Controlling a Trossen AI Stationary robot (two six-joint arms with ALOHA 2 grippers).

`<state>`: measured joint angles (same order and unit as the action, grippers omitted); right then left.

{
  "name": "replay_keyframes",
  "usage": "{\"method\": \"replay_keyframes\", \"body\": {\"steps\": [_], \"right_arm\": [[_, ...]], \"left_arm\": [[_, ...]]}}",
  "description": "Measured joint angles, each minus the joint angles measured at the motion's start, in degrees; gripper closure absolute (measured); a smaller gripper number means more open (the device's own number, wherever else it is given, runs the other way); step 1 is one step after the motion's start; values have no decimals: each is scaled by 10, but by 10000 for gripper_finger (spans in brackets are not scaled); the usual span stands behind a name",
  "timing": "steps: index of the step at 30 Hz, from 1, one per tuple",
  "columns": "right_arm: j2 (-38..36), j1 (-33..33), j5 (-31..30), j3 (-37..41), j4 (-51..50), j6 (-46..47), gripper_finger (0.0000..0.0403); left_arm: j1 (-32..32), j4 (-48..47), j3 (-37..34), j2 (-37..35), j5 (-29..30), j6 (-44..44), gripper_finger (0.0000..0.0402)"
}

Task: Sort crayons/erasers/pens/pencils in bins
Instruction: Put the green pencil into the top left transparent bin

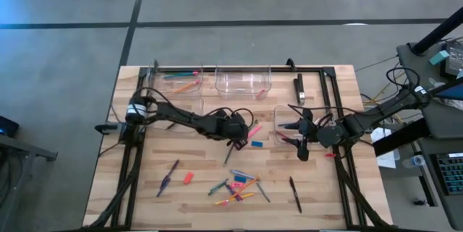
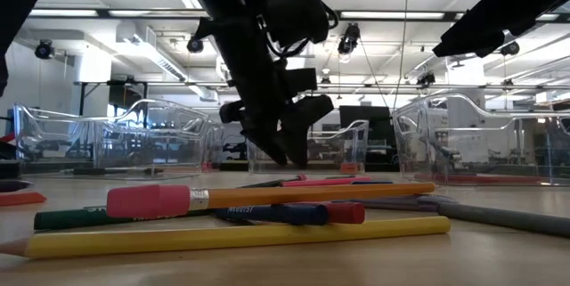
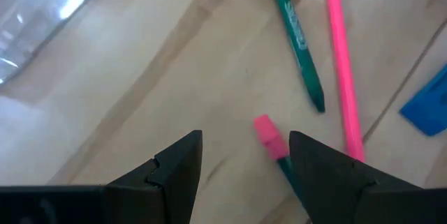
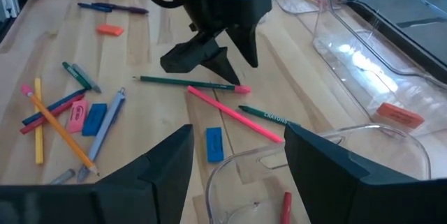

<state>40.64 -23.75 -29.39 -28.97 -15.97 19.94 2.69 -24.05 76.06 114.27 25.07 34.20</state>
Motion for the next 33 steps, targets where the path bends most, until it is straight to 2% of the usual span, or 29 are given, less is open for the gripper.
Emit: {"method": "replay_keyframes", "body": {"steps": [6,13,17,25,28,33], "right_arm": [[0,0,0,0,0,0,188],[0,0,0,1,0,0,188],[0,0,-1,1,0,0,188],[0,0,-6,1,0,-4,188],[0,0,-6,1,1,-5,188],[0,0,-6,1,0,-6,188]], "left_arm": [[1,40,-14,0,-1,0,203],[0,43,-27,0,-5,0,203],[0,83,-52,0,-10,0,203],[-2,91,-55,6,-10,-1,203],[-4,92,-54,14,-9,-4,212],[-8,95,-52,31,-18,-16,249]]}}
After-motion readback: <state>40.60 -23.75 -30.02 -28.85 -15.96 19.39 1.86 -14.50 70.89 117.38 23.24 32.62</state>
